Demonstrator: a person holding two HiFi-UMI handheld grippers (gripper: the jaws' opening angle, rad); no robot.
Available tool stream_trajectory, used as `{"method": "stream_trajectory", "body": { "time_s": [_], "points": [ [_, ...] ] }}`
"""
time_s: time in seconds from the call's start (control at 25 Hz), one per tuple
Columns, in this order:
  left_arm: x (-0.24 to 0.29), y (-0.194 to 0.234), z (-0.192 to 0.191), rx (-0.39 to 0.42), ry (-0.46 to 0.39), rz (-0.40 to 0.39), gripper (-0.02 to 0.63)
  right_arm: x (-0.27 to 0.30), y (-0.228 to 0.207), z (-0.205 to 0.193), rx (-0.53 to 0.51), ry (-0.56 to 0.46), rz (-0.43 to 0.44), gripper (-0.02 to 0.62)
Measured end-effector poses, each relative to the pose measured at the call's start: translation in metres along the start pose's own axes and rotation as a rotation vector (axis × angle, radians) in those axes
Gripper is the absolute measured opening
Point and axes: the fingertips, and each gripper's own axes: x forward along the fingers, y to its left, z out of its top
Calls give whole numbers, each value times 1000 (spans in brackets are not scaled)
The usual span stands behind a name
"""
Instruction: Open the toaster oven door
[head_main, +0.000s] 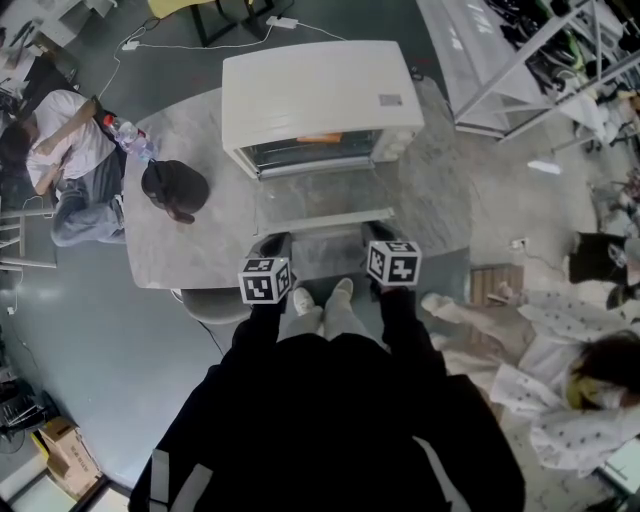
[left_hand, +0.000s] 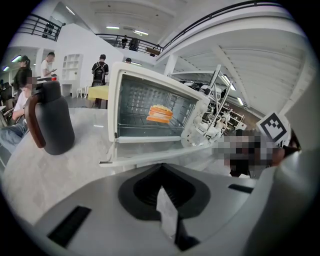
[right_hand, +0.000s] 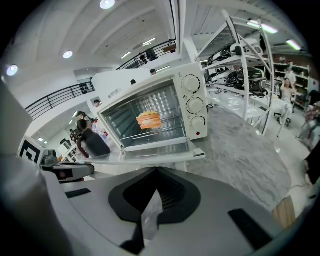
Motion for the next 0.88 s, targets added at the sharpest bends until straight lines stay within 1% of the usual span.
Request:
{"method": "stream_trajectory", "body": {
  "time_s": [0.88],
  "points": [
    [8,2,-23,-15,70,-10,3,11,-1,-22,1,57,-13,3]
  ]
}}
